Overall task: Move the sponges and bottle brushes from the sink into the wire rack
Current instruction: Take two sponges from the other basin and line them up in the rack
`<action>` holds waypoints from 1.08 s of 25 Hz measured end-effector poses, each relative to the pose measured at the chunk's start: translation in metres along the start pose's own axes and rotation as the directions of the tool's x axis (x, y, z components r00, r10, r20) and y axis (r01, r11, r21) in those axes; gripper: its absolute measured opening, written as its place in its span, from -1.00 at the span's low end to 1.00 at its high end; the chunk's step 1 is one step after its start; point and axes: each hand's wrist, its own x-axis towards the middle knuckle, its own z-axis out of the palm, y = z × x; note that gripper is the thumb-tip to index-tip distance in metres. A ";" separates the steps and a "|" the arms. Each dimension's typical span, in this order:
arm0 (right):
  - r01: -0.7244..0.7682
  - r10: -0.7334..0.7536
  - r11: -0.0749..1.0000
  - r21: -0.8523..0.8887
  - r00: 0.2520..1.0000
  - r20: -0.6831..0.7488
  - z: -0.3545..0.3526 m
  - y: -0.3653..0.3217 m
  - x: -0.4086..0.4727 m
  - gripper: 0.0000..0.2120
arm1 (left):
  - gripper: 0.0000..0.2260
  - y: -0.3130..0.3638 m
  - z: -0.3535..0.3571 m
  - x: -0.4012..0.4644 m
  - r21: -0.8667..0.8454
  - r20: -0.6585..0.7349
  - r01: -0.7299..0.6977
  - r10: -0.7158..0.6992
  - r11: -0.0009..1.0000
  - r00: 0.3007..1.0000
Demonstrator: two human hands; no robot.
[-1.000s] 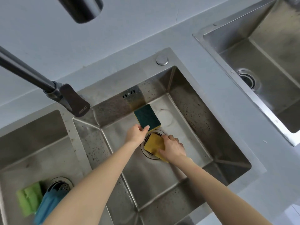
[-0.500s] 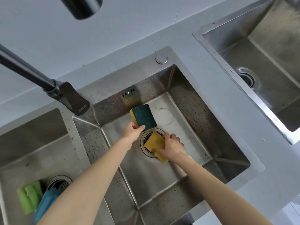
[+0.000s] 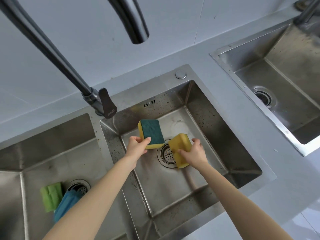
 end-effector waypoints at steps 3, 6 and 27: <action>0.006 -0.002 0.997 0.075 0.998 -0.057 -0.013 -0.008 -0.013 -0.33 | -0.57 0.001 -0.005 -0.019 -0.063 0.041 0.007 -0.005 0.998 0.999; 0.010 0.006 0.982 0.190 0.996 -0.085 -0.022 -0.016 -0.027 -0.35 | -0.49 0.003 -0.007 -0.041 -0.127 0.112 0.012 0.003 0.992 0.994; -0.095 -0.313 0.635 0.767 0.876 0.367 -0.019 -0.036 -0.105 -0.75 | -0.76 -0.011 -0.067 -0.119 -0.274 0.119 -0.131 0.168 0.953 0.979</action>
